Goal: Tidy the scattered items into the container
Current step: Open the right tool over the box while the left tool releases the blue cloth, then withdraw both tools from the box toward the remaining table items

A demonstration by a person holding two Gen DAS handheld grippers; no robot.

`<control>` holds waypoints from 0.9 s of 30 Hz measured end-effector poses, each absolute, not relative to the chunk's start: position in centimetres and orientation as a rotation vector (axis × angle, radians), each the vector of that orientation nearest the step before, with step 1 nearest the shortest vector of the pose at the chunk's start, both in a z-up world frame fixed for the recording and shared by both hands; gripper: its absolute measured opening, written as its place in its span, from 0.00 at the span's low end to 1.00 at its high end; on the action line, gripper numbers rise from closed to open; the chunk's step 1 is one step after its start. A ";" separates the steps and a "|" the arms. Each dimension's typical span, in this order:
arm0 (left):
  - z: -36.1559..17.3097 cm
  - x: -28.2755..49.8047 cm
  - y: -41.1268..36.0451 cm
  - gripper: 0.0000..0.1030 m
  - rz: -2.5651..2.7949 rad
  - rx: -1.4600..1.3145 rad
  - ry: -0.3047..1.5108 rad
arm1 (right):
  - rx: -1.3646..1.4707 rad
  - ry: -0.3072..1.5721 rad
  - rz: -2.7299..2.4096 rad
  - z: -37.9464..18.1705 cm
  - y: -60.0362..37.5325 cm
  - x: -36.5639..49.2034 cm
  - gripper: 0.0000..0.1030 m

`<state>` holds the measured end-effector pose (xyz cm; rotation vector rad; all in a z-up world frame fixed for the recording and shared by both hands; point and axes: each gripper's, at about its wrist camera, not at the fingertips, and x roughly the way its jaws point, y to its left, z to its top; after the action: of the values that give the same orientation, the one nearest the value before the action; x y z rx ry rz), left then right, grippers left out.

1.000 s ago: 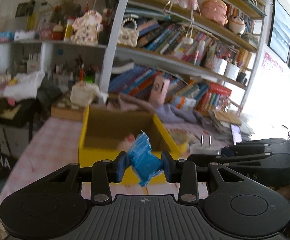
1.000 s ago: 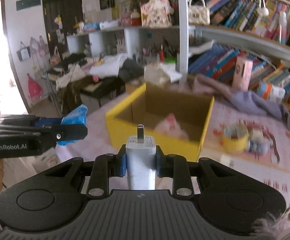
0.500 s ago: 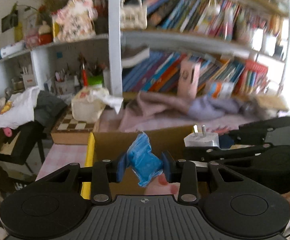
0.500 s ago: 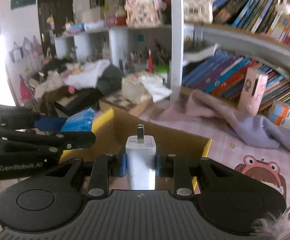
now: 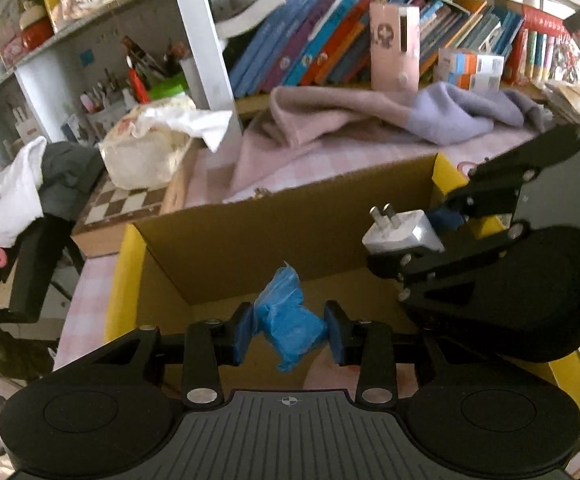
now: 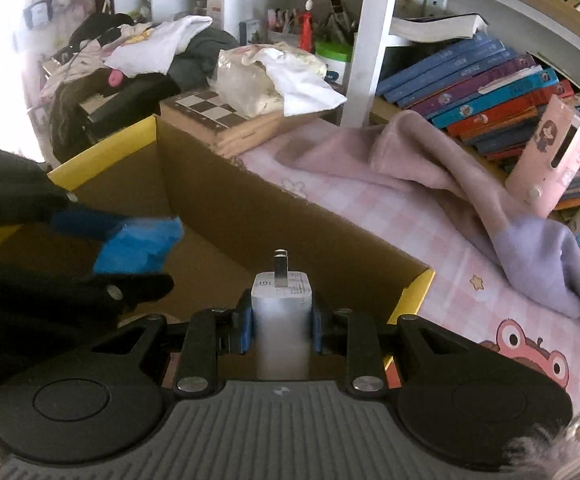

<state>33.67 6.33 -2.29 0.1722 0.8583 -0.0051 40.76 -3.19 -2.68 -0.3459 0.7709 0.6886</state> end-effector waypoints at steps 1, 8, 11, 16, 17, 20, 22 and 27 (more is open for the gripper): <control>-2.3 33.7 6.4 0.40 0.000 0.170 0.856 | -0.343 0.767 0.692 -2.7 -3.2 40.9 0.25; 0.2 32.1 6.7 0.71 0.015 0.123 0.762 | -0.203 0.726 0.711 -1.2 -5.3 41.5 0.42; 1.8 30.6 6.6 0.75 0.030 0.097 0.708 | -0.154 0.681 0.705 0.4 -6.5 40.5 0.43; 4.7 27.1 6.3 0.82 0.035 0.072 0.595 | -0.055 0.604 0.693 3.5 -8.6 37.8 0.44; 5.3 26.4 6.2 0.83 0.035 0.078 0.574 | -0.036 0.588 0.693 4.1 -8.9 37.1 0.44; 6.8 24.2 6.3 0.83 0.041 0.087 0.517 | -0.020 0.523 0.692 5.8 -9.7 34.8 0.44; 7.7 22.3 6.6 0.83 0.050 0.073 0.478 | -0.029 0.475 0.681 7.0 -10.5 33.0 0.44; 9.1 16.6 6.7 0.93 0.141 0.029 0.321 | -0.059 0.405 0.650 8.7 -12.8 28.7 0.45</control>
<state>16.62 6.66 9.10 0.0293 0.3212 0.1410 28.69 -12.80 8.67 -0.0586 0.4046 0.6502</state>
